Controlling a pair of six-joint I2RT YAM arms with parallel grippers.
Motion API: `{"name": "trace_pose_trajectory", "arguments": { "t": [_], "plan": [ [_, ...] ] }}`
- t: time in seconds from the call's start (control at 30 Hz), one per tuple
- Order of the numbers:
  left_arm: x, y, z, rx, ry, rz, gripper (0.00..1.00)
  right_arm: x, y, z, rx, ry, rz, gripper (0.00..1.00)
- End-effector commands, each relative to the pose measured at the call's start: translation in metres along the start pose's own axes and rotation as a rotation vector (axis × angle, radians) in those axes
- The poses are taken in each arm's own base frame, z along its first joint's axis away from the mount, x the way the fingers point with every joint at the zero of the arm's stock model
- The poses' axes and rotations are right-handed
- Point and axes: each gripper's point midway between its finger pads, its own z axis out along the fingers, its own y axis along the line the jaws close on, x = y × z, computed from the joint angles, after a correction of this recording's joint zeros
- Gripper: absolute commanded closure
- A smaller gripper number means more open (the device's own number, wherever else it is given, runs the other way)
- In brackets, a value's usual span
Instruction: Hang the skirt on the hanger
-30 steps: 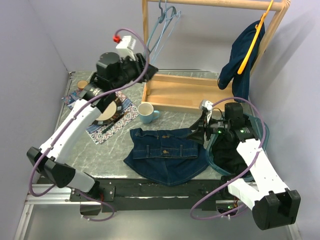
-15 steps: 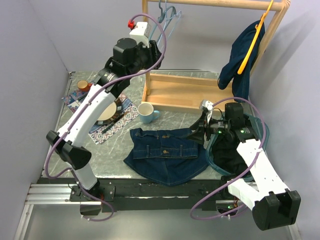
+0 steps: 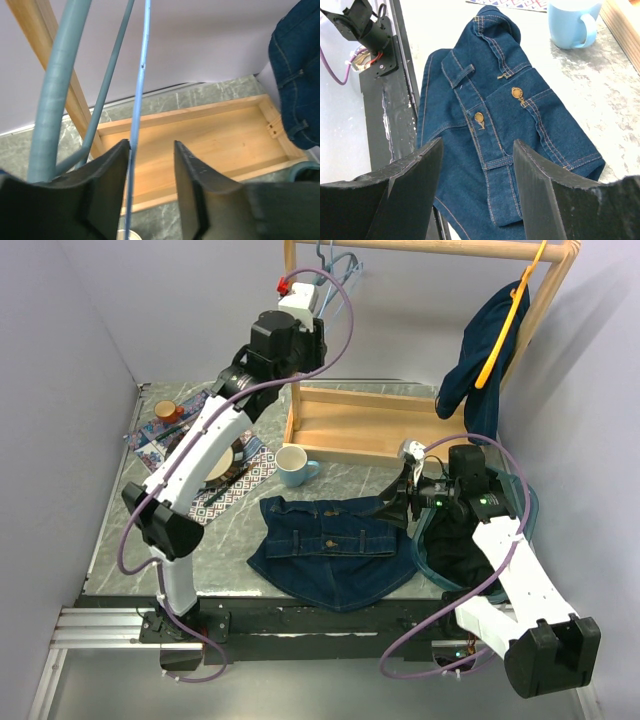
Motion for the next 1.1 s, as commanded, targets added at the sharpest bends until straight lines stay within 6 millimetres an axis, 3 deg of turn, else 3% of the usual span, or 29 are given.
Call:
{"name": "trace_pose_trajectory", "arguments": {
  "t": [0.0, 0.2, 0.3, 0.7, 0.97, 1.0, 1.03, 1.07],
  "plan": [
    [-0.029, -0.001, -0.003, 0.001, -0.081, 0.028, 0.58, -0.013, -0.006, -0.003, 0.022, -0.019, -0.044, 0.34],
    [-0.03, -0.009, 0.002, 0.043, -0.089, 0.038, 0.86, -0.014, -0.006, -0.005, 0.026, -0.023, -0.046, 0.34],
    [-0.04, -0.017, -0.001, 0.085, -0.118, 0.043, 0.97, -0.015, -0.006, -0.006, 0.026, -0.027, -0.047, 0.34],
    [-0.087, -0.036, -0.026, 0.187, -0.25, -0.034, 0.99, -0.016, -0.008, -0.01, 0.036, -0.033, -0.05, 0.35],
    [-0.08, -0.046, -0.038, 0.257, -0.22, -0.069, 0.99, -0.016, -0.008, -0.011, 0.039, -0.033, -0.053, 0.35],
    [-0.086, -0.047, -0.047, 0.268, -0.236, -0.072, 0.99, -0.016, -0.007, -0.011, 0.037, -0.034, -0.059, 0.35],
    [-0.074, -0.046, -0.044, 0.266, -0.211, -0.07, 0.99, -0.016, -0.008, -0.012, 0.038, -0.034, -0.06, 0.35],
    [-0.077, -0.048, -0.052, 0.281, -0.215, -0.072, 0.99, -0.016, -0.008, -0.012, 0.038, -0.034, -0.06, 0.35]
  ]
}}
